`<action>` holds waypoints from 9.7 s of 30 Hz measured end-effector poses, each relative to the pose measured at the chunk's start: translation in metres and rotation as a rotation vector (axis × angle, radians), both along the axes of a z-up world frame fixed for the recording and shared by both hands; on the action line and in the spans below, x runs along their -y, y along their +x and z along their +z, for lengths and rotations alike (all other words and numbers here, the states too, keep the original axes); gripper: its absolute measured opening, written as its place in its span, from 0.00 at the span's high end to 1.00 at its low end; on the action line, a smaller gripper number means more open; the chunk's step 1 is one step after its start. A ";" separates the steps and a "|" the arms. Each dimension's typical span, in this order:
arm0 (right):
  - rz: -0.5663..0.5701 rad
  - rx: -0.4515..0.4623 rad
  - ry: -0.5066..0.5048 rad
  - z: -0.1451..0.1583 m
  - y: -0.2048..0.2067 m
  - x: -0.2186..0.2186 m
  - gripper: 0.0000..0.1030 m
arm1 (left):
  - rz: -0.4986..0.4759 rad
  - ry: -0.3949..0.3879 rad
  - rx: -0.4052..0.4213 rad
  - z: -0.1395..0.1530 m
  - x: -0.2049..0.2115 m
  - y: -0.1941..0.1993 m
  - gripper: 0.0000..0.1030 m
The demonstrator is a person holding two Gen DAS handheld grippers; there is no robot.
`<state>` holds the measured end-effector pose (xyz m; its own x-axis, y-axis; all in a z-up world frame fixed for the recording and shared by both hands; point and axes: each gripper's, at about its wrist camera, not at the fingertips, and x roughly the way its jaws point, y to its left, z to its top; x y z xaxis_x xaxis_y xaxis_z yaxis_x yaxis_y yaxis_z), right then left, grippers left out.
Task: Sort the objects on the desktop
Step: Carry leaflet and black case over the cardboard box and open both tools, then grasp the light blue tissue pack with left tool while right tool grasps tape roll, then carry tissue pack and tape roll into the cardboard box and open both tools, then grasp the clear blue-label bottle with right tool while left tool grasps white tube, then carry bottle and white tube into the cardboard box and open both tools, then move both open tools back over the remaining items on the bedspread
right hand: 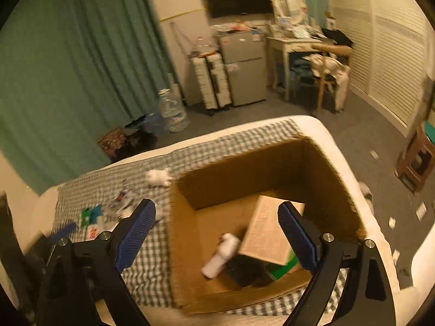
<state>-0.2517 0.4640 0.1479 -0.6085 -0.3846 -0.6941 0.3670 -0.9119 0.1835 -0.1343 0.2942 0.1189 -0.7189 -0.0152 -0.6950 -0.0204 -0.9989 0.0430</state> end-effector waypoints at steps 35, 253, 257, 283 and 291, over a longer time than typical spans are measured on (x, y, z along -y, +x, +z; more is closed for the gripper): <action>0.298 0.061 0.297 -0.178 0.017 0.265 0.11 | 0.413 0.235 0.323 -0.211 0.263 -0.006 0.00; -0.007 0.175 0.155 -0.038 -0.081 -0.008 0.40 | -0.243 0.349 0.078 -0.053 -0.099 -0.022 0.58; -0.022 0.176 0.063 -0.041 -0.091 -0.024 0.26 | -0.194 0.309 0.004 -0.056 -0.094 -0.017 0.03; 0.246 0.022 0.183 -0.030 0.002 0.085 0.26 | 0.242 0.107 -0.006 -0.068 0.153 0.011 0.00; 0.397 0.053 0.274 -0.073 0.030 0.153 0.26 | 0.379 0.117 0.055 -0.129 0.226 0.004 0.00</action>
<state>-0.2219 0.3112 0.0745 -0.4128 -0.3783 -0.8285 0.6928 -0.7209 -0.0160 -0.1302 0.0680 -0.0100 -0.6393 -0.1908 -0.7449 0.3514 -0.9341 -0.0623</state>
